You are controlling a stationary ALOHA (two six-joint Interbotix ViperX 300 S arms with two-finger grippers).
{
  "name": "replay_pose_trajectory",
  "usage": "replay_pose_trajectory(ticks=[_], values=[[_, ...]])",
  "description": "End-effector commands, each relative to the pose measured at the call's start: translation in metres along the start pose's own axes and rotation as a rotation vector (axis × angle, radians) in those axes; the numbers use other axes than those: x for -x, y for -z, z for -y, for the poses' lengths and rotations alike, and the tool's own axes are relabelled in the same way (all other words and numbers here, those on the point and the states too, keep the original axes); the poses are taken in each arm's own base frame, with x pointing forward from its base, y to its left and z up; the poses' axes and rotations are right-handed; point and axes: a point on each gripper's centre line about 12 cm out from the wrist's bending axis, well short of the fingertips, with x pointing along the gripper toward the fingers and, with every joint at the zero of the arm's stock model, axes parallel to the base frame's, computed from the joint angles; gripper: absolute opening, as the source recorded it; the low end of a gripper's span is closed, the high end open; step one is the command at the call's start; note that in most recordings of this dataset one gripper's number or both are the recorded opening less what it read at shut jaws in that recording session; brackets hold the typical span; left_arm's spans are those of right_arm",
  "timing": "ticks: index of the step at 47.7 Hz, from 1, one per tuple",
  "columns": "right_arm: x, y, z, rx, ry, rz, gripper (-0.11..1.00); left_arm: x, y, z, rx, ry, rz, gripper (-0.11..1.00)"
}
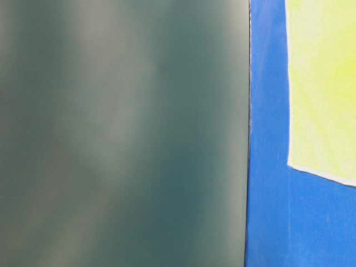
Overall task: Fold the yellow towel.
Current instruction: 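Move both grippers toward the towel's top corners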
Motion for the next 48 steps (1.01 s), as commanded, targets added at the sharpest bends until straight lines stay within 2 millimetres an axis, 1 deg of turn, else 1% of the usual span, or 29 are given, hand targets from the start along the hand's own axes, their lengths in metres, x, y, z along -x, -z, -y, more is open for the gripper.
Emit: replay_pose_trajectory(ticks=[1,5,9,16,18,23,25,26,28,31,32,33,34,37,40,41,43,48], values=[[-0.004,-0.011,0.004,-0.001,0.018,0.023,0.00,-0.009,-0.009,-0.001,0.000,-0.009,0.014,0.00],[-0.006,-0.007,0.013,-0.004,0.066,-0.040,0.00,-0.019,-0.006,-0.003,-0.008,-0.018,-0.018,0.00],[-0.006,0.004,0.033,-0.020,0.161,-0.156,0.00,-0.034,0.002,-0.012,-0.015,-0.054,-0.071,0.00],[0.002,0.028,0.070,-0.085,0.348,-0.329,0.00,-0.063,0.024,-0.041,-0.008,-0.158,-0.185,0.00],[0.005,0.034,0.078,-0.096,0.390,-0.366,0.00,-0.073,0.032,-0.052,-0.004,-0.192,-0.227,0.00],[0.011,0.050,0.097,-0.127,0.479,-0.455,0.00,-0.093,0.048,-0.072,0.006,-0.242,-0.290,0.01],[0.013,0.060,0.104,-0.144,0.514,-0.503,0.00,-0.103,0.056,-0.082,0.013,-0.264,-0.320,0.02],[0.014,0.065,0.107,-0.154,0.528,-0.526,0.01,-0.106,0.060,-0.085,0.016,-0.272,-0.332,0.04],[0.015,0.072,0.114,-0.168,0.555,-0.563,0.01,-0.114,0.067,-0.092,0.020,-0.286,-0.352,0.13],[0.016,0.086,0.125,-0.194,0.595,-0.628,0.02,-0.128,0.082,-0.104,0.028,-0.306,-0.393,0.30],[0.017,0.091,0.129,-0.202,0.606,-0.647,0.05,-0.131,0.087,-0.108,0.030,-0.313,-0.405,0.38],[0.017,0.095,0.131,-0.207,0.614,-0.666,0.09,-0.135,0.092,-0.111,0.034,-0.318,-0.417,0.45],[0.018,0.100,0.134,-0.214,0.623,-0.687,0.17,-0.138,0.096,-0.114,0.036,-0.324,-0.429,0.51],[0.018,0.115,0.143,-0.229,0.644,-0.748,0.36,-0.147,0.111,-0.124,0.049,-0.340,-0.463,0.69],[0.021,0.131,0.151,-0.234,0.660,-0.811,0.54,-0.155,0.125,-0.134,0.057,-0.358,-0.492,0.82],[0.020,0.136,0.152,-0.237,0.662,-0.823,0.59,-0.158,0.129,-0.137,0.059,-0.361,-0.500,0.85],[0.020,0.144,0.157,-0.239,0.667,-0.842,0.62,-0.161,0.134,-0.142,0.064,-0.371,-0.509,0.85],[0.017,0.161,0.164,-0.245,0.669,-0.866,0.56,-0.168,0.150,-0.153,0.071,-0.388,-0.535,0.82]])
